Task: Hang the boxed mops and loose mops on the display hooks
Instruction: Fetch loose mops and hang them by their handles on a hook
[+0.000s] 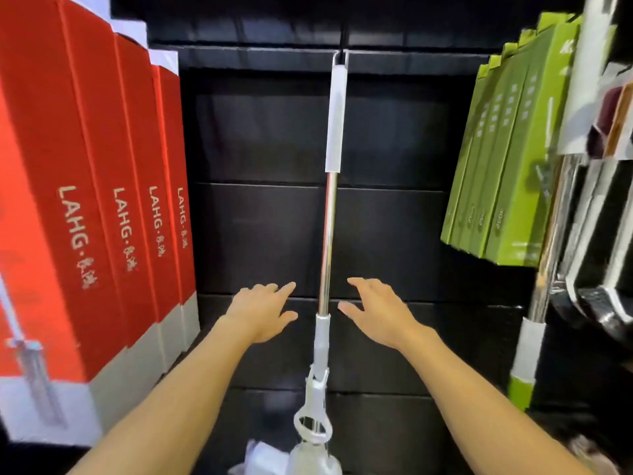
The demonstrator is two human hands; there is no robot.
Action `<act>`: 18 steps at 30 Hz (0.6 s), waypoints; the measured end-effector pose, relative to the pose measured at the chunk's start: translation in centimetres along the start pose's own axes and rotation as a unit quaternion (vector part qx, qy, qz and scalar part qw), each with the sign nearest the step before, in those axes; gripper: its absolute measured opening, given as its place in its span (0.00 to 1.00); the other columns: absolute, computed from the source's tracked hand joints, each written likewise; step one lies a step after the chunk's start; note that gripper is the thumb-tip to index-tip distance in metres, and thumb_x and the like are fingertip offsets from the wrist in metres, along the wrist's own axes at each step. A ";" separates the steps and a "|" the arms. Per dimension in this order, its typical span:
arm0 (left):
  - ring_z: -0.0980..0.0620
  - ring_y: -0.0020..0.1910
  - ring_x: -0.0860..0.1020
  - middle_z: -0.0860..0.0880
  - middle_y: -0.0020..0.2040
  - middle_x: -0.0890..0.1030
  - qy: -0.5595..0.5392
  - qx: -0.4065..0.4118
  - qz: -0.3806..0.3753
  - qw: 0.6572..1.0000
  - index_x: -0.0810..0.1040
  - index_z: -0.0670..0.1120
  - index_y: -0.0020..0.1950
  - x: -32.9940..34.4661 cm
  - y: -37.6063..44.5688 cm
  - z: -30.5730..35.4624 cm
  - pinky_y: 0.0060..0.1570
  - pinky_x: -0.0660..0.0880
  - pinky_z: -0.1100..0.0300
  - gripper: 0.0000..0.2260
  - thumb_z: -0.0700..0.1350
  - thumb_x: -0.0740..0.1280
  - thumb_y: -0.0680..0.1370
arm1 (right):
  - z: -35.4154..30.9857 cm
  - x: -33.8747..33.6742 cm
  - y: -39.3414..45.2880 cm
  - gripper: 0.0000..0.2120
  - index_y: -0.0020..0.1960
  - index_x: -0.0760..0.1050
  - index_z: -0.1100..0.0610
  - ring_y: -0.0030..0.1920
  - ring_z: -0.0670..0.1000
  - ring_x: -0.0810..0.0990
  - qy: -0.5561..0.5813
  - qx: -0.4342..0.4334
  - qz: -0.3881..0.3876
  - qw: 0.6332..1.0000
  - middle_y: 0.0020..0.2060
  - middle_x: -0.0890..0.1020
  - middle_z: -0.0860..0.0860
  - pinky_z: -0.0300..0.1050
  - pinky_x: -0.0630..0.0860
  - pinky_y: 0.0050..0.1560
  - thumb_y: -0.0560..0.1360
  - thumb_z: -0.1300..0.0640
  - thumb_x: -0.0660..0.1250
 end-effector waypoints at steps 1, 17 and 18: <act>0.42 0.76 0.71 0.47 0.81 0.68 -0.002 0.002 -0.027 1.000 0.50 0.55 0.86 0.9 -1.4 0.2 0.71 0.72 0.44 0.33 0.64 0.56 0.85 | 0.5 0.9 -1.5 0.31 0.82 0.59 0.48 0.77 0.58 0.67 -0.034 0.015 -0.022 0.999 0.79 0.66 0.53 0.56 0.69 0.74 0.83 0.39 0.60; 0.42 0.75 0.72 0.48 0.81 0.69 -0.071 0.233 -0.033 0.969 0.58 0.56 0.84 5.1 -18.1 6.9 0.72 0.71 0.43 0.32 0.67 0.55 0.84 | -2.2 2.9 -28.5 0.32 0.79 0.64 0.51 0.75 0.64 0.67 -0.216 0.201 -0.093 0.951 0.76 0.68 0.60 0.61 0.68 0.73 0.81 0.34 0.58; 0.41 0.76 0.71 0.48 0.81 0.69 -0.071 0.250 -0.041 0.965 0.57 0.56 0.84 5.4 -19.3 7.8 0.72 0.71 0.43 0.32 0.67 0.55 0.84 | -2.6 3.0 -30.6 0.32 0.79 0.64 0.51 0.75 0.64 0.67 -0.215 0.216 -0.098 0.947 0.76 0.68 0.61 0.61 0.67 0.73 0.81 0.34 0.58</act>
Point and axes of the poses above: each hand's wrist, its own y-axis towards the middle knuckle, its own x-axis out of the palm, z = x × y, the point moved 3 cm from there along y, towards the middle knuckle
